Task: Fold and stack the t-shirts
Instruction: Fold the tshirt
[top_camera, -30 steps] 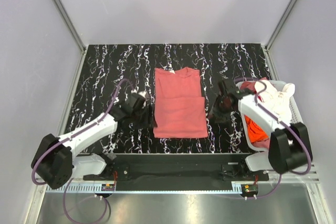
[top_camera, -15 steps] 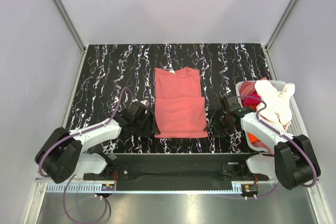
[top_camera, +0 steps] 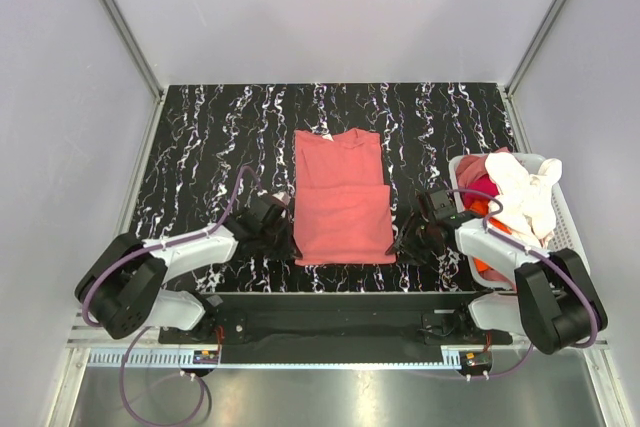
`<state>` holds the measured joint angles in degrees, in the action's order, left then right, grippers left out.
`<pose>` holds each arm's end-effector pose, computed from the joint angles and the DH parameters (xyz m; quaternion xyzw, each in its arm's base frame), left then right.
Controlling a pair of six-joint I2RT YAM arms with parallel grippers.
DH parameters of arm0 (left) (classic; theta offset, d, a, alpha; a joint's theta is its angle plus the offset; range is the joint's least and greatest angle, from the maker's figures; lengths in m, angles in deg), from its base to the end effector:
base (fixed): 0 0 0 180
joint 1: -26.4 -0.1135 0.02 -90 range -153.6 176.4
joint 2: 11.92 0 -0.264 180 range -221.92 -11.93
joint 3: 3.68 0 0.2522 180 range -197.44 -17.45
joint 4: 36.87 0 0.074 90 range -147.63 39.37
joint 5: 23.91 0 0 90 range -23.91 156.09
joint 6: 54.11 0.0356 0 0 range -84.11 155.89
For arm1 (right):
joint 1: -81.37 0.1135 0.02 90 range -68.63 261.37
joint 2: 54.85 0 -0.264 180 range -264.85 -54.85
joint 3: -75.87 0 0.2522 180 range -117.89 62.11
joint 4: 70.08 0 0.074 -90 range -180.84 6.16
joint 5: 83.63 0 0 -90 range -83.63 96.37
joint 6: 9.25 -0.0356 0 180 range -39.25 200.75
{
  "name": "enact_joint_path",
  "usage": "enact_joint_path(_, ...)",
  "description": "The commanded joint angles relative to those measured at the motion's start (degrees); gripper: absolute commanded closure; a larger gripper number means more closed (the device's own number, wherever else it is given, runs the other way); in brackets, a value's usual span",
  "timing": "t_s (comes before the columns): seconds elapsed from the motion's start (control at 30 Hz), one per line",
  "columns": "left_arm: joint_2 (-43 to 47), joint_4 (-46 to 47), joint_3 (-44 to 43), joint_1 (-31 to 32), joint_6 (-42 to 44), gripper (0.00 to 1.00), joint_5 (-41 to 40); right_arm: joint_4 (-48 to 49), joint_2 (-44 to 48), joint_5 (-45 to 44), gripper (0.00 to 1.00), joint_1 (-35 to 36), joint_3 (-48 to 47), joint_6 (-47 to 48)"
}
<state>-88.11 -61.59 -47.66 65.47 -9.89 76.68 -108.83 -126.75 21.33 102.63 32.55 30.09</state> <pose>0.1743 -0.1499 0.1441 -0.0296 0.9545 -0.2565 0.1495 0.1842 0.0815 0.1438 0.2219 0.9468 0.2177 0.0828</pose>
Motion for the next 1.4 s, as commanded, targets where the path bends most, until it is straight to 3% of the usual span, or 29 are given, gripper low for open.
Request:
enact_joint_path(0.0, -1.59, -1.96, 1.21, 0.39, -0.63, 1.0, -3.12, 3.55, -1.84, -0.28, 0.56, 0.37, 1.26, -0.41)
enact_joint_path(0.1, -1.43, -2.57, 1.56, 0.48, -1.33, 1.0, -4.17, 4.25, -2.8, -0.37, 0.64, 0.37, 1.17, -0.23)
enact_joint_path(0.23, 0.59, -5.73, 1.13, 0.66, -1.16, 1.0, -5.75, 4.08, -2.72, 0.15, 0.64, 0.45, 1.61, -0.67)
enact_joint_path(0.3, 2.08, -7.75, 0.95, 1.01, -1.15, 0.88, -6.11, 4.08, -1.85, 0.59, 0.61, 0.37, 1.96, -1.03)
enact_joint_path(0.33, 4.0, -8.19, 1.12, 1.18, -1.5, 0.71, -6.11, 3.99, -1.49, 0.77, 0.6, 0.37, 2.4, -1.64)
enact_joint_path(0.4, 6.65, -8.11, 2.09, 1.45, -3.52, 0.55, -5.32, 3.81, -0.09, 1.21, 0.58, 0.54, 3.19, -2.25)
enact_joint_path(0.43, 9.01, -7.68, 3.4, 1.36, -4.4, 0.5, -5.14, 3.64, 0.44, 1.3, 0.58, 0.72, 3.89, -2.87)
enact_joint_path(0.57, 11.84, -4.78, 6.57, 1.45, -7.74, 0.49, -4.09, 3.64, 2.2, 1.12, 0.58, 1.24, 5.65, -4.54)
enact_joint_path(0.93, 7.19, -3.89, 7.28, 3.65, -10.03, 0.54, -5.4, 3.37, 5.19, 0.42, 0.61, 1.77, 6.88, -5.86)
enact_joint_path(1.0, 6.84, -3.72, 6.93, 3.65, -9.86, 0.56, -5.84, 3.37, 5.45, 0.24, 0.65, 1.86, 6.97, -5.95)
enact_joint_path(1.07, 6.4, -3.63, 6.84, 3.82, -9.86, 0.76, -6.19, 3.37, 5.63, 0.33, 0.81, 1.95, 7.06, -5.86)
enact_joint_path(1.1, 6.48, -3.54, 6.66, 3.73, -9.86, 0.84, -6.37, 3.29, 5.89, 0.33, 0.99, 1.95, 7.24, -5.77)
enact_joint_path(1.13, 6.49, -3.63, 6.49, 3.82, -9.59, 1.0, -6.2, 3.37, 6.15, 0.42, 1.0, 1.95, 7.24, -5.51)
enact_joint_path(1.37, 13.84, -11.7, 1.39, 6.71, -9.06, 1.0, -7.77, -4.0, 14.83, -0.89, 1.0, 1.95, 5.92, -5.07)
